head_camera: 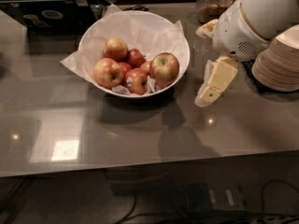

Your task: Pick apple from white bowl

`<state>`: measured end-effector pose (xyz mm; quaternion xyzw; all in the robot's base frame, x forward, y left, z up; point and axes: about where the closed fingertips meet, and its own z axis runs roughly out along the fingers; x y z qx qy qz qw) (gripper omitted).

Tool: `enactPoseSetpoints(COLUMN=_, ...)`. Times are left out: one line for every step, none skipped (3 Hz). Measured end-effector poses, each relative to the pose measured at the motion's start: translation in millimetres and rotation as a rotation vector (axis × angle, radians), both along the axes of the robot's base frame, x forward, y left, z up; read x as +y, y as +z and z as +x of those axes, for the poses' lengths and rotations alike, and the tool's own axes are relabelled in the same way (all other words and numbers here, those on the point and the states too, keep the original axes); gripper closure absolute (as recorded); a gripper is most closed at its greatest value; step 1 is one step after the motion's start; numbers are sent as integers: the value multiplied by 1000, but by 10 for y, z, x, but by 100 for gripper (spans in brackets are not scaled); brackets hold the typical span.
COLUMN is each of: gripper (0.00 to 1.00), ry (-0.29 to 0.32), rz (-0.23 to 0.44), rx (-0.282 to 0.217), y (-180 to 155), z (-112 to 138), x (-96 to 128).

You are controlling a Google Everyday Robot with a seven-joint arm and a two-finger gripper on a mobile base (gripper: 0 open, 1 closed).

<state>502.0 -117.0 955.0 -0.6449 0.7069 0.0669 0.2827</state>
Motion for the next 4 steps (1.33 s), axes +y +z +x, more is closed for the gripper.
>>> enactPoseSetpoints(gripper=0, ry=12, rz=-17, rx=-15, y=-104, z=126, x=183)
enactPoseSetpoints(gripper=4, ry=24, rz=-34, rx=-27, y=-162, z=241, x=321)
enactPoseSetpoints(gripper=3, ry=32, rz=-39, rx=-36, y=-187, z=308, x=396)
enactPoseSetpoints(gripper=6, ry=33, rz=-37, rx=-42, y=-186, z=333, x=411)
